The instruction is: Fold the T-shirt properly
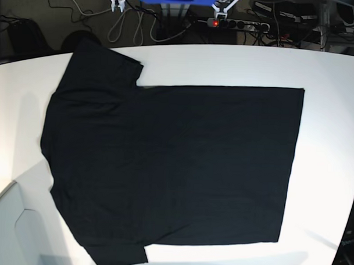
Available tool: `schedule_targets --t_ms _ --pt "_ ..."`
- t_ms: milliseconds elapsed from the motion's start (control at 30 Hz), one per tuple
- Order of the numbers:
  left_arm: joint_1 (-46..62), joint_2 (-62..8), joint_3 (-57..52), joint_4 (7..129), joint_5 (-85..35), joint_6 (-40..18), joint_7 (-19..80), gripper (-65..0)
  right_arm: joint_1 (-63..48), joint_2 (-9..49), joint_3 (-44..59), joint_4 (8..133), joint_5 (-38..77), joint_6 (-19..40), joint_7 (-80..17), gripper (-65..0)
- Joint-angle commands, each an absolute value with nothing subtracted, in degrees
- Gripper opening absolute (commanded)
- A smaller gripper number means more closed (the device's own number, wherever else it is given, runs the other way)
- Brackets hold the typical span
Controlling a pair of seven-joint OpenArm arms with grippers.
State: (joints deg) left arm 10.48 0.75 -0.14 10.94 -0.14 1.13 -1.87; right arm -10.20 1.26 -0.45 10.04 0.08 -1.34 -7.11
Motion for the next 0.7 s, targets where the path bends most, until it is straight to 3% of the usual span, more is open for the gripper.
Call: schedule_targets --t_ms 0,433,667 --pt "11.21 1.19 0.04 11.12 0.04 0.22 -1.45 -65.0 -10.42 1.54 -0.57 10.15 -0.04 -0.22 -7.43 -64.9" --pt "12.0 1.01 0.22 11.21 0.48 0.22 -1.27 -65.0 -10.42 2.33 -0.66 10.24 -0.04 -0.22 -7.34 -64.9" --pt "12.53 0.04 0.22 11.21 0.31 0.04 -1.63 -65.0 -14.73 4.35 -0.66 19.65 -0.04 -0.22 -7.87 -64.9"
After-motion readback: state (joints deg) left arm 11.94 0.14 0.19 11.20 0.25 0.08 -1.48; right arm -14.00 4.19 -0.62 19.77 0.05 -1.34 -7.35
